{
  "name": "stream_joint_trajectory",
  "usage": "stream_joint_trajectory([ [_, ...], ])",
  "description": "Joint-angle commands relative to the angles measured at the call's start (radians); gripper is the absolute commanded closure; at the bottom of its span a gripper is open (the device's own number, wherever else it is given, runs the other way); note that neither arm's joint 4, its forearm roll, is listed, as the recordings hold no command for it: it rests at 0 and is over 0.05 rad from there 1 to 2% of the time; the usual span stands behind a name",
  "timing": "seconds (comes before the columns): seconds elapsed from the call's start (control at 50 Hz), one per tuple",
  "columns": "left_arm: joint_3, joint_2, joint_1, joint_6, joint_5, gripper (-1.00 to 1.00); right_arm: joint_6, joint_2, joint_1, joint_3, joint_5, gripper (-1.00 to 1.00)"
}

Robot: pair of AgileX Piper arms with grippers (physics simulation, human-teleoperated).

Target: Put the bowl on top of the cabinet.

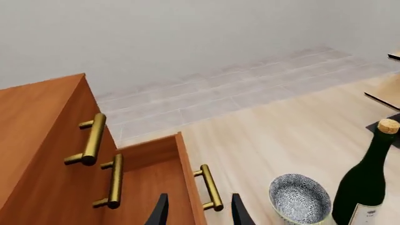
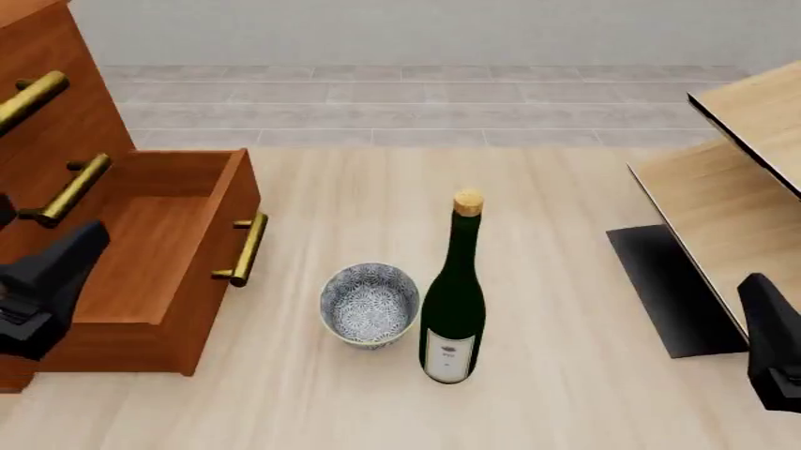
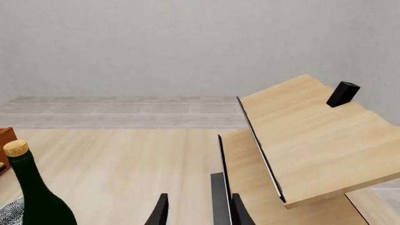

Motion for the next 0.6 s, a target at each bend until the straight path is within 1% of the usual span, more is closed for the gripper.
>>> stream_joint_trajectory([
  [0.02, -0.082, 0.104, -0.087, 0.038, 0.030, -1.00, 0.000, 0.000, 0.000, 0.000, 0.000, -1.00],
  [0.12, -0.100, 0.169, -0.111, 0.041, 0.031, -1.00, 0.000, 0.000, 0.000, 0.000, 0.000, -1.00],
  [0.2, -0.103, 0.190, -0.132, 0.058, 0.033, -1.00, 0.000, 0.000, 0.000, 0.000, 0.000, -1.00],
  [0.4, -0.143, 0.236, -0.182, 0.056, 0.070, -1.00, 0.000, 0.000, 0.000, 0.000, 0.000, -1.00],
  [0.42, -0.146, 0.256, -0.179, 0.071, 0.073, -1.00, 0.000, 0.000, 0.000, 0.000, 0.000, -1.00],
  [0.46, -0.149, 0.243, -0.187, 0.065, 0.074, -1.00, 0.000, 0.000, 0.000, 0.000, 0.000, -1.00],
  [0.58, -0.178, 0.261, -0.224, 0.066, 0.103, -1.00, 0.000, 0.000, 0.000, 0.000, 0.000, -1.00],
  [0.6, -0.177, 0.254, -0.245, 0.087, 0.103, -1.00, 0.000, 0.000, 0.000, 0.000, 0.000, -1.00],
])
